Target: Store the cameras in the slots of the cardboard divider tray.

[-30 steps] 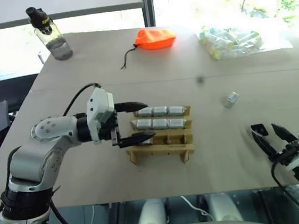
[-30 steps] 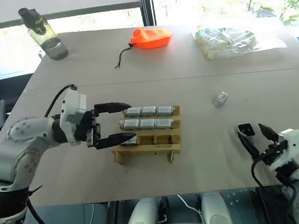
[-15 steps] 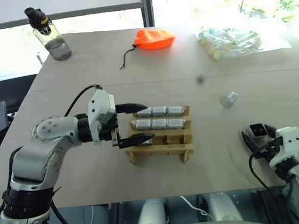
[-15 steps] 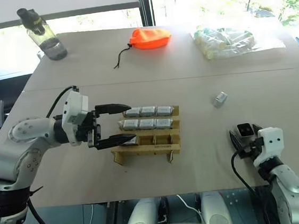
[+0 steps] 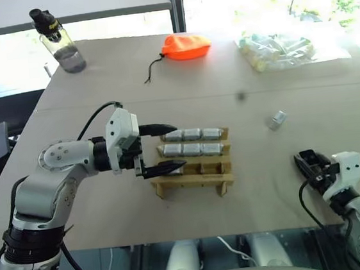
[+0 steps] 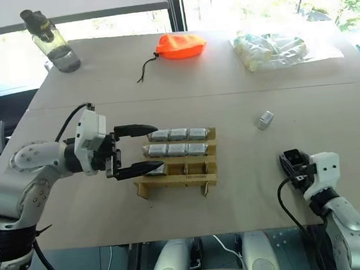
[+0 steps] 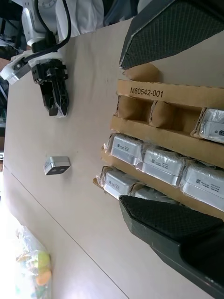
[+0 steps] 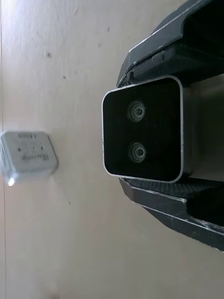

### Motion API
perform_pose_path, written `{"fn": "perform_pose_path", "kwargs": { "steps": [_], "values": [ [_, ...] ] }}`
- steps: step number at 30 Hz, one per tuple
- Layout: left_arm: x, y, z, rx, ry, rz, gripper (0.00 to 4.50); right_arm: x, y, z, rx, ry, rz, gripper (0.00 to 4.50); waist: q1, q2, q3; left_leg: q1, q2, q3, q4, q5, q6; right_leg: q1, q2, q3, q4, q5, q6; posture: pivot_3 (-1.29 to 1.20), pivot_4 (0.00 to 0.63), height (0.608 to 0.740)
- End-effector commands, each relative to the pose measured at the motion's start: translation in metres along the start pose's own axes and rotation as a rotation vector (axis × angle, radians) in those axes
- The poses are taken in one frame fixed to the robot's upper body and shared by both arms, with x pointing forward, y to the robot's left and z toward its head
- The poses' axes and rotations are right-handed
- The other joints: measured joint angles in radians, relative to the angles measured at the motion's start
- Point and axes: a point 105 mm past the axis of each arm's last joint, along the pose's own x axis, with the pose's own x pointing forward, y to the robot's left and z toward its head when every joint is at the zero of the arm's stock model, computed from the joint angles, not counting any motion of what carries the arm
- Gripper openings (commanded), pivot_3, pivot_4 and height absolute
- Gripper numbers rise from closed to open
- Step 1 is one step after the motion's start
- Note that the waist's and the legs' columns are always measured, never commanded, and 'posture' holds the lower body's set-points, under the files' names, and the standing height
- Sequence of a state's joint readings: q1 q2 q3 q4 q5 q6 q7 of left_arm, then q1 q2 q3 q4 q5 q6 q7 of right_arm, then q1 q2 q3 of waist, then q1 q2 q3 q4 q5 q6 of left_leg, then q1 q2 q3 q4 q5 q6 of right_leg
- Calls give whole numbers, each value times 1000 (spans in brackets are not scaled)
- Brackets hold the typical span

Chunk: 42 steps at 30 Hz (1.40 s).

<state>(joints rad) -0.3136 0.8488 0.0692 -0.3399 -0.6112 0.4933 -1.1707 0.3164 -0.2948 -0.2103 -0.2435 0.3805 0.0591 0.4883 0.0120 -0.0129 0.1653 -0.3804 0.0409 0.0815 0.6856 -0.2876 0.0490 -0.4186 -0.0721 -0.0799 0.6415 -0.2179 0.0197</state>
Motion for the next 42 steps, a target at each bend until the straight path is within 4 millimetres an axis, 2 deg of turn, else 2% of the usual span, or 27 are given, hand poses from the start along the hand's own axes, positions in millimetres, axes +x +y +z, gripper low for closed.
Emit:
{"fn": "perform_pose_path", "kwargs": {
  "steps": [1,4,7,10,14,16,18,20,23,31,36,42],
  "values": [
    [0,0,9,38,-19,-16,4500,2,28,33,-29,-131,221,2005,0,0,0,0,0,0,0,0,0,0,0,0,0,0,0,0,150,726],
    [3,0,10,46,-17,-28,4500,-3,47,39,-58,-128,517,2005,1,0,0,0,0,1,0,0,1,0,0,1,0,0,0,0,150,726],
    [10,-1,11,60,-35,-41,4500,13,43,44,-111,-124,649,2005,-1,0,0,1,-1,2,0,-2,4,0,0,0,0,0,0,0,150,726],
    [16,-2,13,59,-44,-54,4500,17,56,49,-211,-120,876,2005,1,0,1,1,-1,1,0,-2,4,0,1,-1,0,0,0,0,150,726],
    [22,-5,12,47,-48,-85,4500,32,63,66,-317,-147,1075,2005,2,0,1,-1,-1,-1,0,0,1,-1,2,-2,0,2,-3,0,150,726],
    [25,-7,12,21,-57,-93,4500,40,66,69,-418,-159,1139,2005,1,0,1,-1,-1,0,0,0,0,-1,1,-2,0,2,-3,0,150,726],
    [34,-7,15,-65,-88,-89,4500,51,73,75,-596,-203,1223,2005,1,0,1,-1,-1,0,0,0,0,0,1,-3,0,2,-3,0,150,726],
    [44,-3,18,-157,-123,-61,4500,63,80,81,-770,-272,1250,2005,2,-1,2,-1,-1,0,1,0,0,0,1,-3,0,2,-3,0,150,726],
    [55,5,20,-272,-142,-14,4500,73,87,85,-931,-360,1240,2005,4,-2,2,-2,-1,-1,2,0,0,0,1,-3,0,3,-3,0,150,726],
    [73,10,23,-393,-150,-11,4500,84,102,106,-1129,-547,1170,2005,-3,-1,2,-2,-1,-1,2,1,0,0,-1,-3,0,3,-3,0,150,726],
    [86,3,28,-412,-177,-62,4500,92,107,125,-1181,-646,1055,2005,-1,-1,2,0,-1,-2,2,2,-3,2,-1,-3,1,3,-3,0,150,726],
    [88,11,28,-409,-188,-36,4500,88,112,121,-1256,-675,1079,2005,0,-1,2,0,-1,-2,2,2,-3,2,-1,-3,1,3,-3,0,150,726]
  ]
}}
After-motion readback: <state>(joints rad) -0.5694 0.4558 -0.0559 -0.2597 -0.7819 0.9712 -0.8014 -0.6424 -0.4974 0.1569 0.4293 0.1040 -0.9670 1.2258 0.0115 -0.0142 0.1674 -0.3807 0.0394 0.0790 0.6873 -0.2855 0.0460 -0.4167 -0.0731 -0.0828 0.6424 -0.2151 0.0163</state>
